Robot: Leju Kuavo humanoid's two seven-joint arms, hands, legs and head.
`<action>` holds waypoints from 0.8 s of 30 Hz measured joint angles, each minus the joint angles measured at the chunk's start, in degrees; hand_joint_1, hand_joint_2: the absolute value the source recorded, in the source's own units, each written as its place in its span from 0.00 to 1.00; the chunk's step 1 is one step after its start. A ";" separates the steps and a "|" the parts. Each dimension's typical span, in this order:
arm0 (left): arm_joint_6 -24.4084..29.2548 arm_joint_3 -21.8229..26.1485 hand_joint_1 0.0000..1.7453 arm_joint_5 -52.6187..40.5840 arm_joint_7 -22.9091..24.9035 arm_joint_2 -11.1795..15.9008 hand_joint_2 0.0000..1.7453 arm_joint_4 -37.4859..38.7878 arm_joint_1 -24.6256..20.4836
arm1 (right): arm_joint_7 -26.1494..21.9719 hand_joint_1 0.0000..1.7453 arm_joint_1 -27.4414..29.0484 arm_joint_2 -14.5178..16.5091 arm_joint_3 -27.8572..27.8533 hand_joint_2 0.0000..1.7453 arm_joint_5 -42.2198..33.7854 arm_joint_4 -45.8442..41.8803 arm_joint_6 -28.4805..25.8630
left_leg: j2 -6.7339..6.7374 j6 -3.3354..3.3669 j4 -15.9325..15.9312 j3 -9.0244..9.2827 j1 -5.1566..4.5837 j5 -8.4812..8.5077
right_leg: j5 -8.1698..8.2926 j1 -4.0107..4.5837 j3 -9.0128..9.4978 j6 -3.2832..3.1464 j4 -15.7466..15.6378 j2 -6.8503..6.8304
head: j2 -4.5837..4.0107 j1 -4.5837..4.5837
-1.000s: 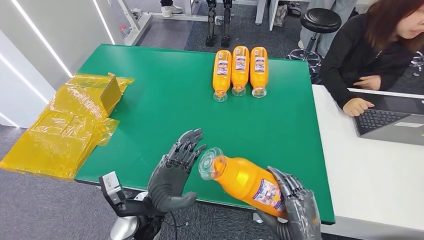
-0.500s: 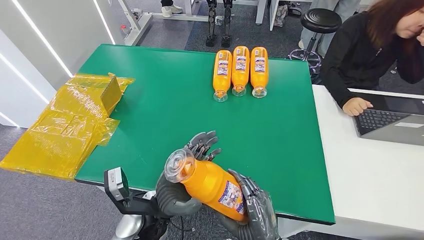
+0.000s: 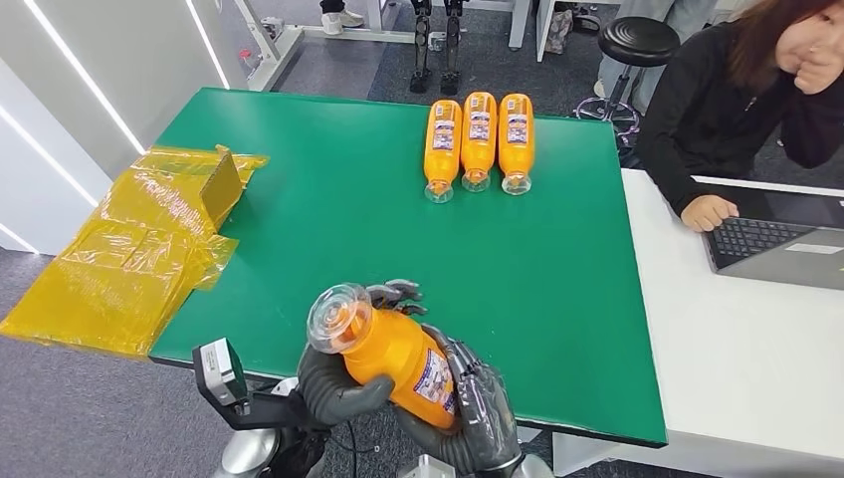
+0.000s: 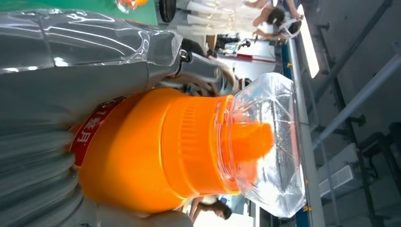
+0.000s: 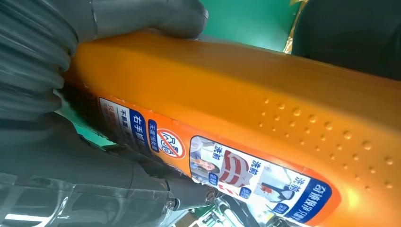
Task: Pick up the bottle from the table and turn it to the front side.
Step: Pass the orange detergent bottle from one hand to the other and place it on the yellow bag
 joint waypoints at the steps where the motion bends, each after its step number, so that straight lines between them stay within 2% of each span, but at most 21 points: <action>1: 0.26 0.01 1.00 -0.03 0.01 0.11 1.00 0.01 -0.09 | 0.13 1.00 -0.11 0.17 0.04 1.00 -0.01 0.15 0.10 | 0.00 0.00 0.00 0.00 0.00 0.00 | 0.00 0.00 0.00 0.00 0.00 0.00 | 0.00 0.00; 6: 1.53 0.03 1.00 -0.34 0.12 0.34 1.00 0.02 -0.32 | 0.44 1.00 -0.36 0.49 0.03 1.00 -0.30 0.57 1.00 | 0.00 0.00 0.00 -0.01 0.00 0.00 | 0.00 0.00 0.00 0.00 -0.01 0.00 | 0.00 -0.01; 10: 2.58 0.03 1.00 -0.44 0.13 0.36 1.00 0.02 -0.42 | 0.63 0.01 -0.41 0.56 0.03 1.00 -1.09 0.90 1.82 | 0.00 0.00 0.00 -0.01 0.00 0.00 | 0.00 0.00 0.00 0.00 -0.01 0.00 | 0.00 -0.01; 14: 3.72 0.02 1.00 -0.43 0.42 0.37 1.00 0.02 -0.39 | 0.99 0.00 -0.44 0.67 0.03 0.00 -1.86 1.18 3.11 | 0.00 0.00 0.00 0.00 0.00 0.00 | 0.00 0.00 -0.01 0.00 -0.01 0.00 | 0.00 0.00; 18: 5.26 0.01 1.00 -0.78 0.55 0.38 1.00 0.03 -0.39 | 0.69 0.00 -0.43 0.80 0.03 0.00 -2.56 1.43 3.08 | 0.00 0.00 0.00 0.00 0.00 0.00 | 0.00 0.00 -0.01 0.00 -0.01 0.00 | 0.00 0.00; 24: 12.34 0.06 1.00 -8.69 -0.65 0.92 1.00 1.03 -1.58 | -0.38 0.00 -0.31 0.92 -0.09 0.00 -4.54 1.60 2.07 | 0.00 0.00 0.00 0.00 0.00 0.00 | 0.00 0.00 -0.01 0.00 -0.01 0.00 | 0.00 0.01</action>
